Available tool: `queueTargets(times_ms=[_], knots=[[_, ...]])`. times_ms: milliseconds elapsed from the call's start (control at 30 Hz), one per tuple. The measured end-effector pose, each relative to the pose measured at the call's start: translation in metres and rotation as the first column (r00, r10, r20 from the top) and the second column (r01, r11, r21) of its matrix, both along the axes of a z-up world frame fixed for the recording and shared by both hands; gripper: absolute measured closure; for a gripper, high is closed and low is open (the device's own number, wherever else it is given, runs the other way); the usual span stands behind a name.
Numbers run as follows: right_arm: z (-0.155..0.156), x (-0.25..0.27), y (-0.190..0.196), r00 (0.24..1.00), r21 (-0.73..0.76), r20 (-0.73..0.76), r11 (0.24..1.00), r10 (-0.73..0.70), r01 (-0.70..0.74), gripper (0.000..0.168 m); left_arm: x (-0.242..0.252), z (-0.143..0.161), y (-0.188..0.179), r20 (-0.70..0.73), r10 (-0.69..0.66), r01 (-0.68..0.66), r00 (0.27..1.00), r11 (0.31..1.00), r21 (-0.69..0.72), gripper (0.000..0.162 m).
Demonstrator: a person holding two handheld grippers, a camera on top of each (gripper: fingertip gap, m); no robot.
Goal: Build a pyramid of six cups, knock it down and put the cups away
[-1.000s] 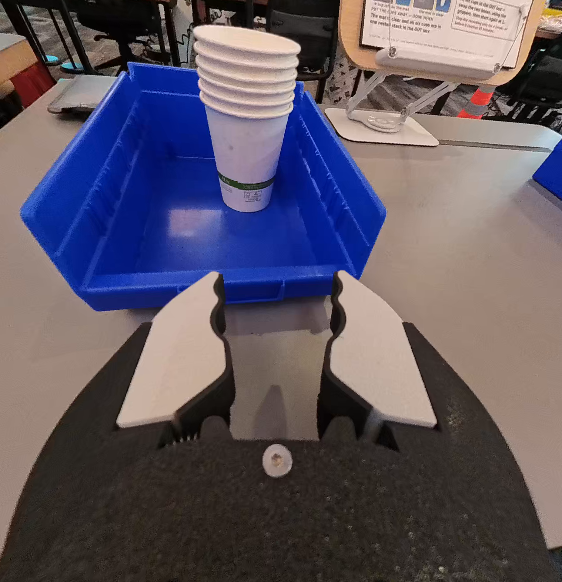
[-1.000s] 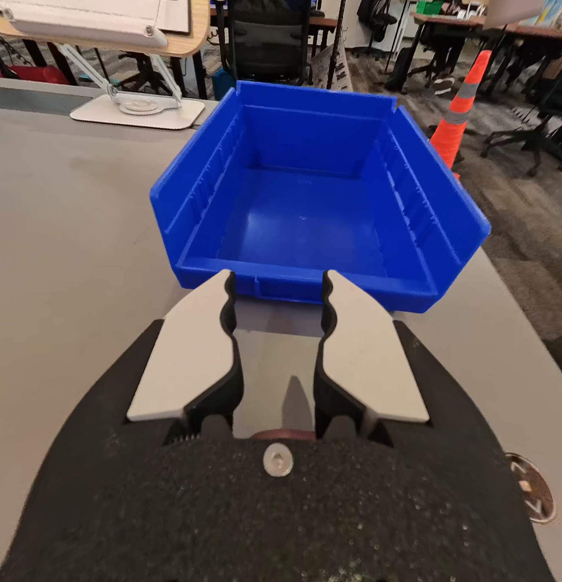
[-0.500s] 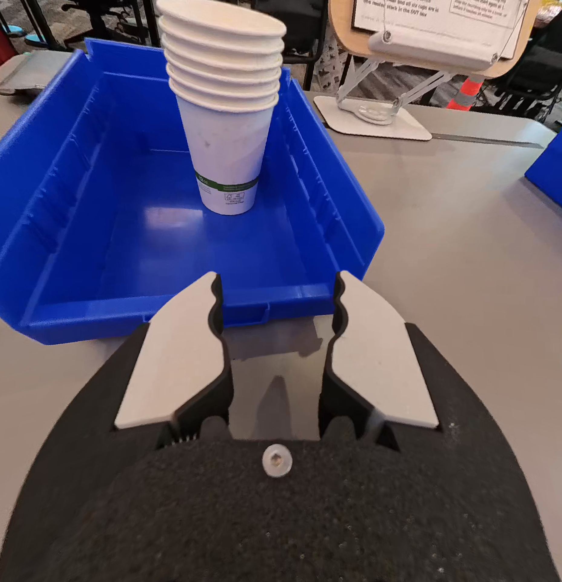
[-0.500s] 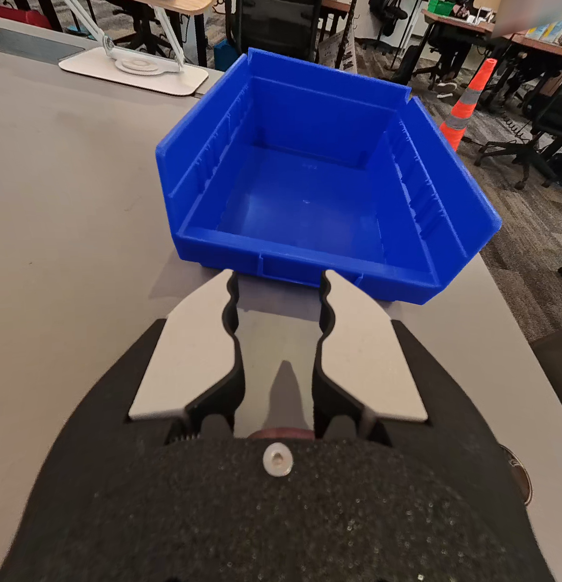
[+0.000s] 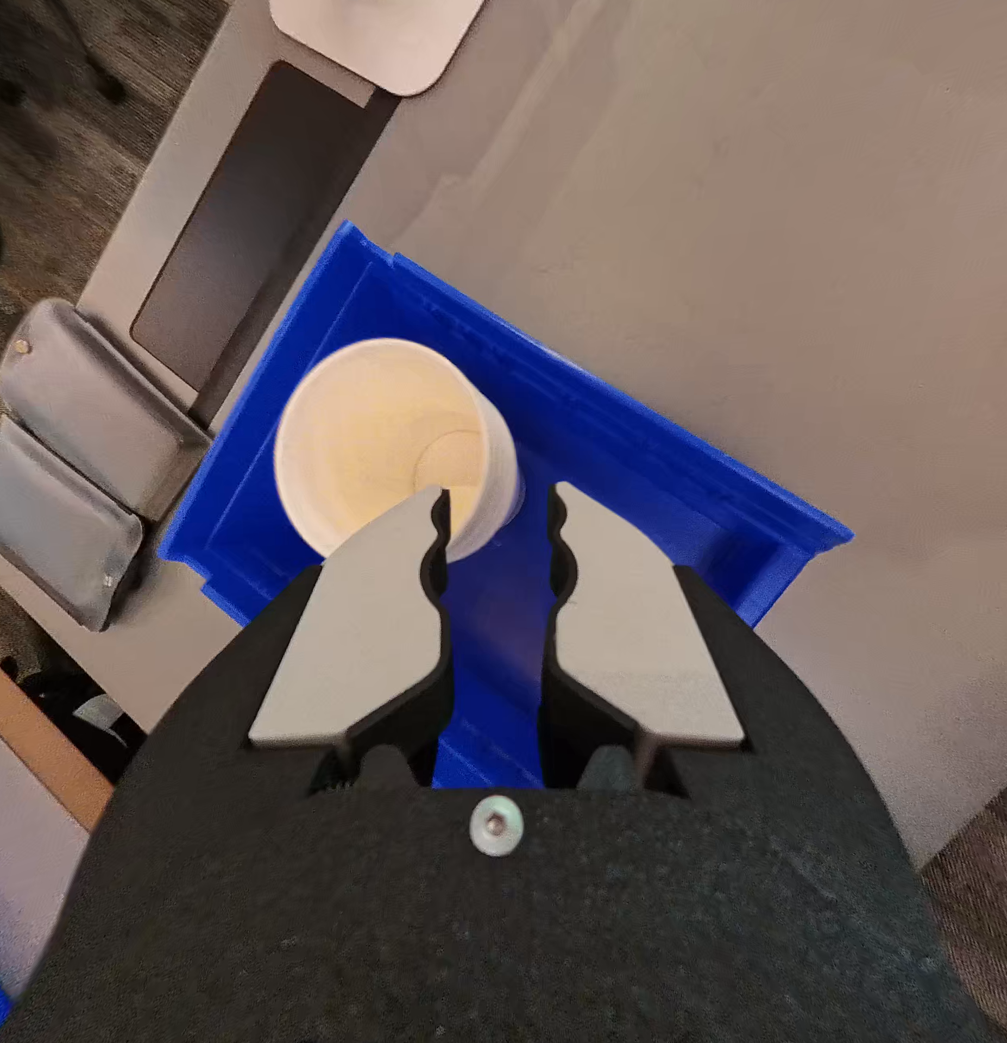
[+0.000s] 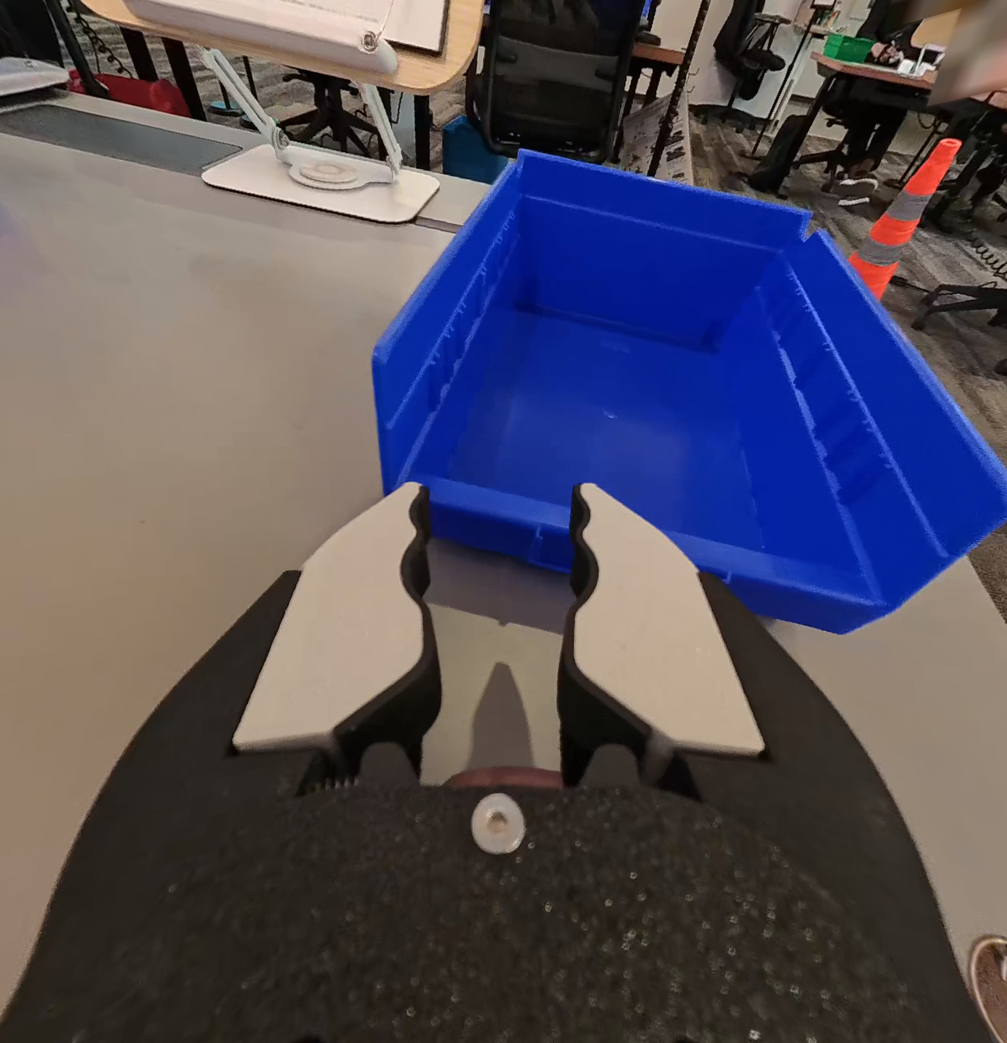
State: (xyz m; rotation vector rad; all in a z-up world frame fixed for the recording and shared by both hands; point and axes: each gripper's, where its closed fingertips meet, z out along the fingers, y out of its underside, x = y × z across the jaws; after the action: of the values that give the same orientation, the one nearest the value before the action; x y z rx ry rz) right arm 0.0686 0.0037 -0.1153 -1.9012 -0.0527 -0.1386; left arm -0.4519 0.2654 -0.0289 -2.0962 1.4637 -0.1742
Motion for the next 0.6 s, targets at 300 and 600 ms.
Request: queueTargets(times_ms=[300, 600], knots=[[-0.007, 0.001, 0.002, 1.000, -0.026, -0.001, 1.000, 0.004, -0.005, 0.122, 0.010, -0.004, 0.005, 0.007, -0.118, 0.116, 0.993, 0.969, -0.218, 0.139], [-0.009, 0.000, 0.002, 1.000, -0.035, -0.020, 0.999, 0.017, -0.018, 0.123, 0.002, -0.018, 0.008, 0.000, -0.091, 0.084, 0.996, 0.923, -0.375, 0.139]])
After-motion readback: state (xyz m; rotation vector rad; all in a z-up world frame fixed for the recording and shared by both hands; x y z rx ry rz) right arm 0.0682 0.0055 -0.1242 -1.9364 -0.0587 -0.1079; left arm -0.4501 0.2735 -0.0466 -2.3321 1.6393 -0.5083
